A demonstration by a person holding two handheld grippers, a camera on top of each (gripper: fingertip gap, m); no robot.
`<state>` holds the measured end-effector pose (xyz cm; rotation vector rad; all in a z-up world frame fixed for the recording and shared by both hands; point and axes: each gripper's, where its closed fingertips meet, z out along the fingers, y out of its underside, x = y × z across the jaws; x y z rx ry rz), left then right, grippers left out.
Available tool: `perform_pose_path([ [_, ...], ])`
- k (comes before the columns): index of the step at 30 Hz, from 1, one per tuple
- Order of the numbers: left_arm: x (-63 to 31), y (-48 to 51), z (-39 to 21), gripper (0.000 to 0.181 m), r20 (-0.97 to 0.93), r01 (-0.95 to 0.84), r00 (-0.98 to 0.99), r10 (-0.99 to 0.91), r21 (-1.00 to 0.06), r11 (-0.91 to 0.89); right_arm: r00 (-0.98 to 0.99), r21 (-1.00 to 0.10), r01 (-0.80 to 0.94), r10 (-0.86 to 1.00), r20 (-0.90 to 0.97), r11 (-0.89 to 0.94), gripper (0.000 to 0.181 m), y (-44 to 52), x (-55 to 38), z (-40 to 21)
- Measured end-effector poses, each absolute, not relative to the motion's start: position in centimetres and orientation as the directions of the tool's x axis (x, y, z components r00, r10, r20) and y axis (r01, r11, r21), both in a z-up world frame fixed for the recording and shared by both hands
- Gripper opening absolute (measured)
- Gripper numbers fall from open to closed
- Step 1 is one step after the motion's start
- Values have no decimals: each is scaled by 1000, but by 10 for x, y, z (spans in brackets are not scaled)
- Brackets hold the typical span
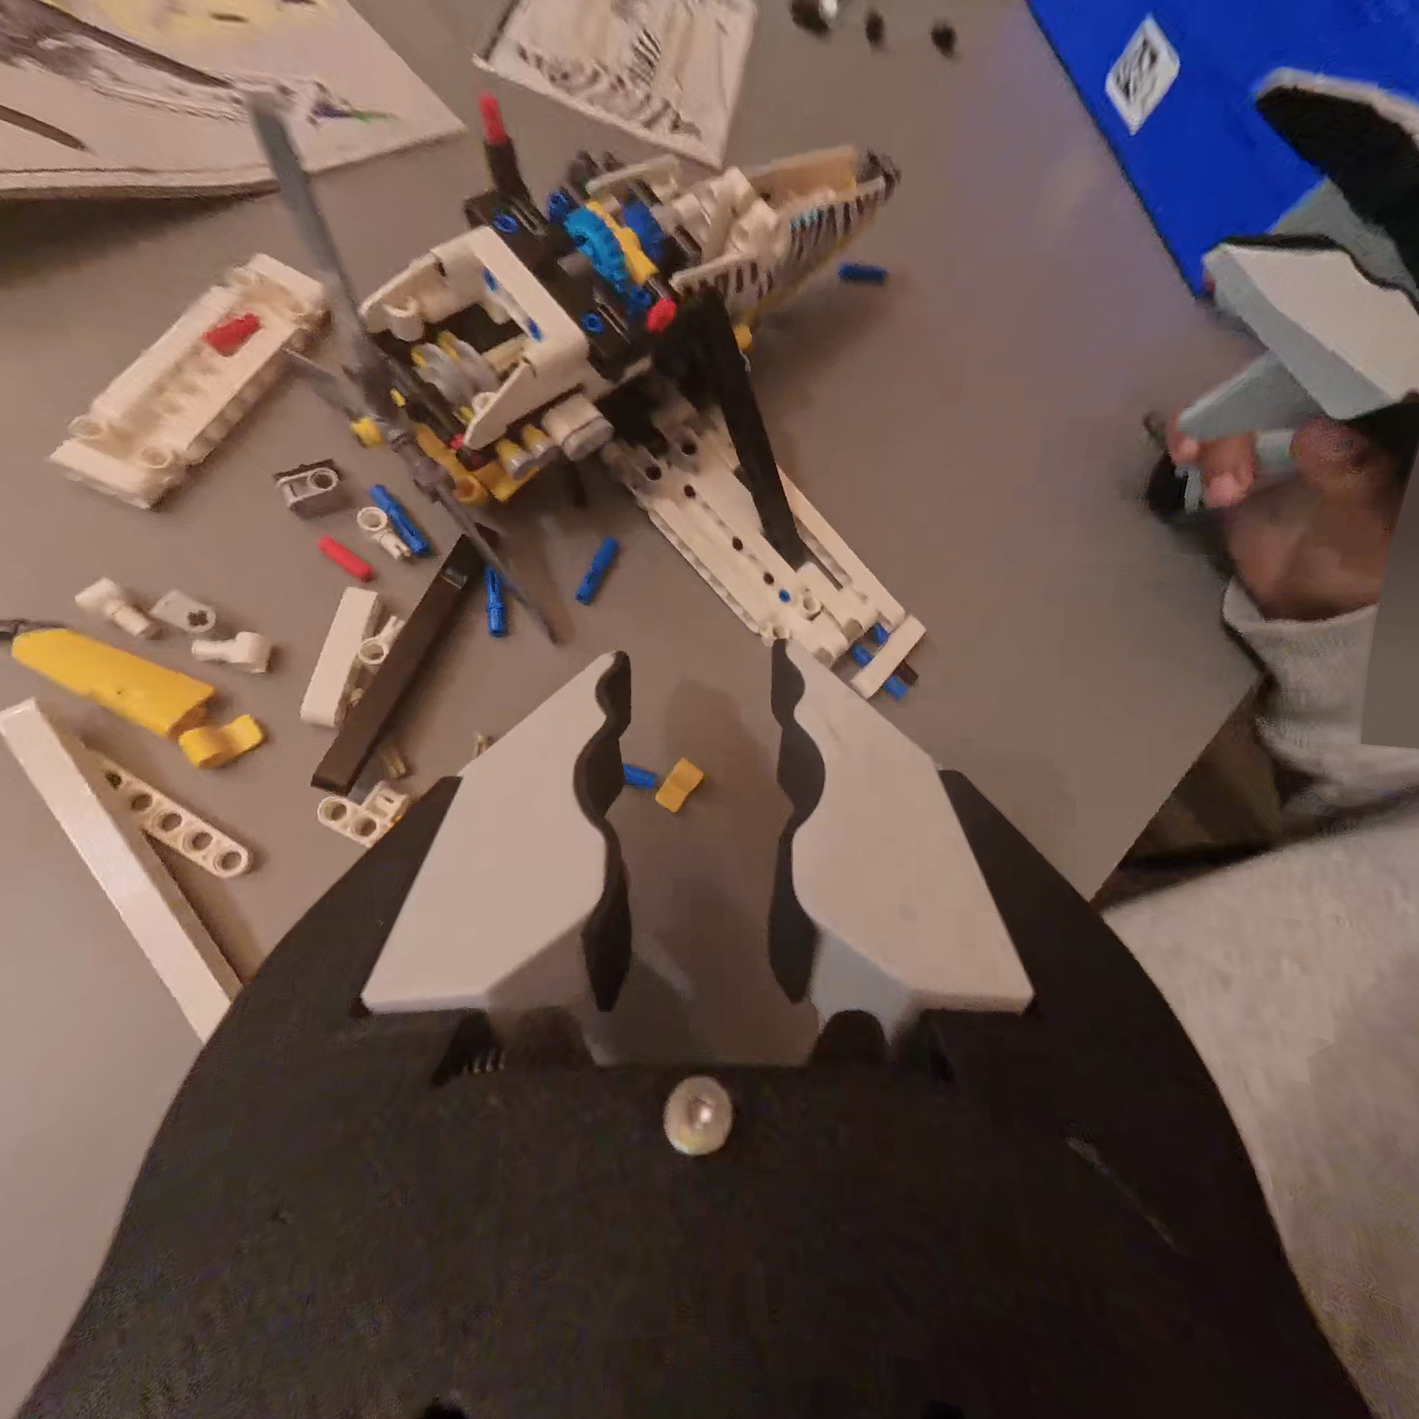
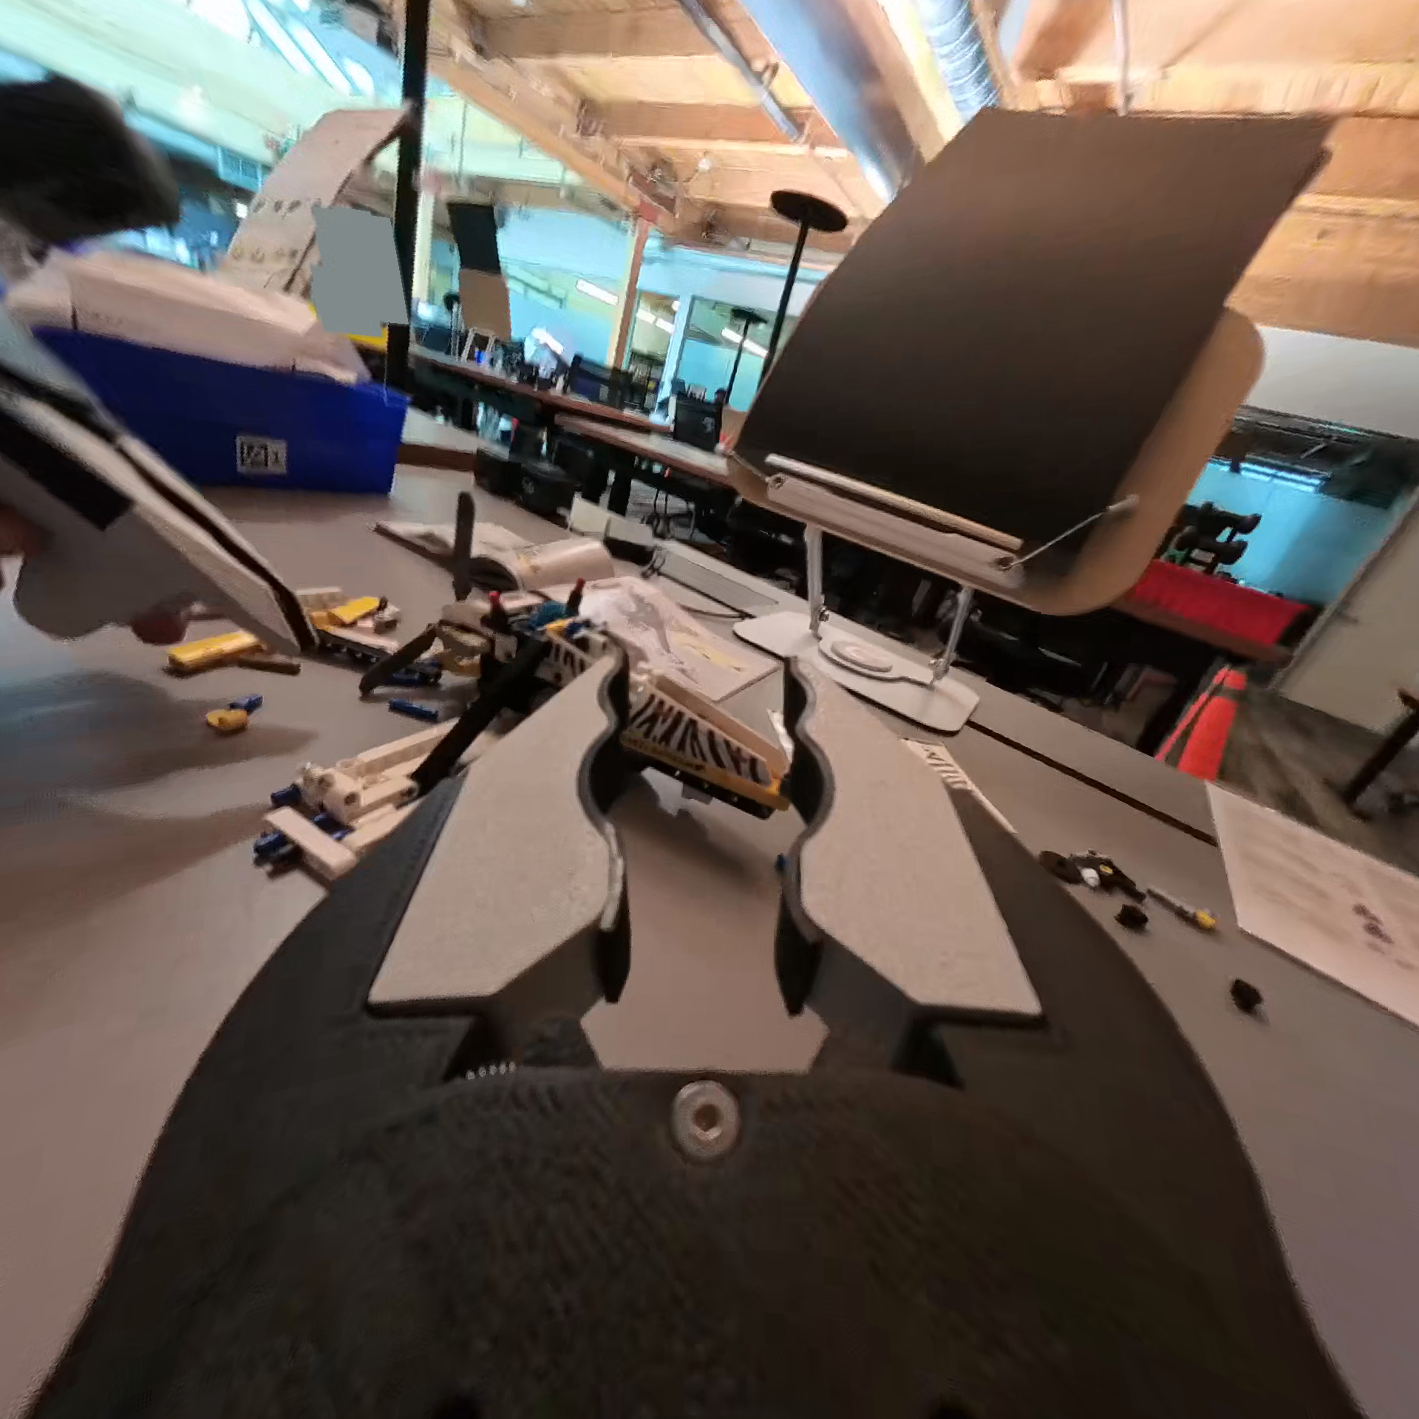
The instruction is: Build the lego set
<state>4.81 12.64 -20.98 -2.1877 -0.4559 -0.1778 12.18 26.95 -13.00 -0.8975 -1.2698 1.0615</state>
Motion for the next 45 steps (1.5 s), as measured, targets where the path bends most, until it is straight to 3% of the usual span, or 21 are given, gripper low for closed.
perform_pose_path([
  [4, 61, 136, -212, 37, 267, 269, 959, 98, -737, -620, -56, -921, 91, 925, 376, 380, 63, 260, 100, -160],
  [8, 85, 140, -218, 40, 389, 275, 921, -24, -693, -667, -266, -873, 316, 918, 294, 371, 76, 228, 96, -200],
  [13, 85, 143, -226, 43, 231, 135, 971, -55, -729, -671, -467, -754, 425, 835, 291, 501, 72, 197, 101, -236],
  [20, 95, 145, -244, 42, 74, -5, 994, -79, -701, -714, -550, -756, 494, 828, 112, 430, 57, 185, 101, -244],
  [23, 105, 147, -243, 40, 126, 41, 990, -71, -716, -697, -576, -751, 536, 817, 7, 385, 44, 176, 103, -247],
  [33, 95, 149, -245, 28, 133, 75, 991, -28, -704, -706, -602, -752, 555, 796, -67, 356, 52, 170, 100, -247],
  [40, 94, 149, -245, 30, 171, 96, 985, -36, -703, -705, -580, -755, 576, 807, -109, 312, 36, 190, 100, -247],
  [45, 94, 152, -246, 31, 135, 47, 989, -66, -696, -716, -656, -754, 543, 747, -106, 370, 37, 176, 95, -247],
])
